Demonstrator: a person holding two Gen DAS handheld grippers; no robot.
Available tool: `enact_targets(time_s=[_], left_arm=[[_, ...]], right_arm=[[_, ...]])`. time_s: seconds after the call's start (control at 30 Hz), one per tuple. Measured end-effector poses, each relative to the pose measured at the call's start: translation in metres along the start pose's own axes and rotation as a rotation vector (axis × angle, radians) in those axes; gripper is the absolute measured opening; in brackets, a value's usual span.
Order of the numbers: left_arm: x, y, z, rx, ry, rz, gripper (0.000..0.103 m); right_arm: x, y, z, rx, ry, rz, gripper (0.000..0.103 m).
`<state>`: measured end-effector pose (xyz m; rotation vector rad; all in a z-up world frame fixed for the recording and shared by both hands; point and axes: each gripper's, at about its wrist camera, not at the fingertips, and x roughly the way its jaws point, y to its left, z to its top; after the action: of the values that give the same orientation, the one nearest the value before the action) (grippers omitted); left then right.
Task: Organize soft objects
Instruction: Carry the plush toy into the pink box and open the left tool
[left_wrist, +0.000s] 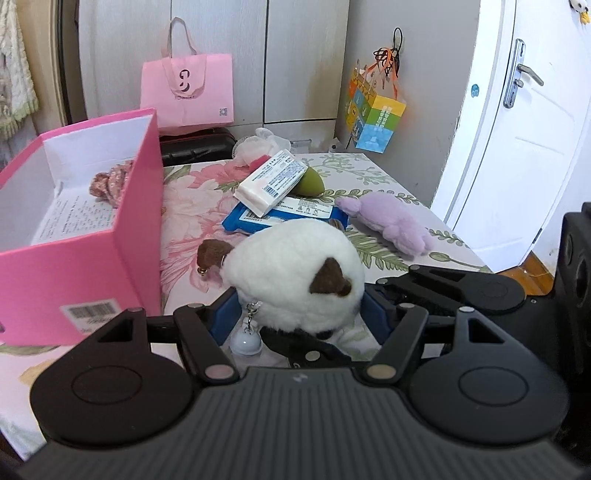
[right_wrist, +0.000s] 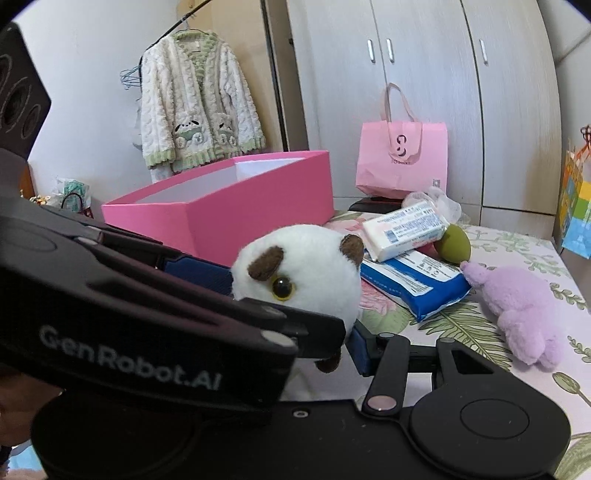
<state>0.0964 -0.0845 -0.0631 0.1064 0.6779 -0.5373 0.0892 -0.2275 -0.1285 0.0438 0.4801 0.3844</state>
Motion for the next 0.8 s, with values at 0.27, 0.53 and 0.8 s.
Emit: enact_targets(time_s=[0.27,0.53,0.8], left_arm=[[-0.036,0.005,-0.001,-0.042,0.021,-0.007,0.068],[-0.072,0.022,0.008,-0.071,0.051,-0.049,0.068],[-0.103,0.049,0.029,-0.054,0.109,-0.043,0.068]], right_arm=[[-0.022,0.019,0.011,-0.02,0.033,0.054,0.057],[-0.038,0.041,0.034,-0.029,0.091,0.114,0.057],[-0.036,0.073,0.064,-0.08,0.122,0.158,0.057]])
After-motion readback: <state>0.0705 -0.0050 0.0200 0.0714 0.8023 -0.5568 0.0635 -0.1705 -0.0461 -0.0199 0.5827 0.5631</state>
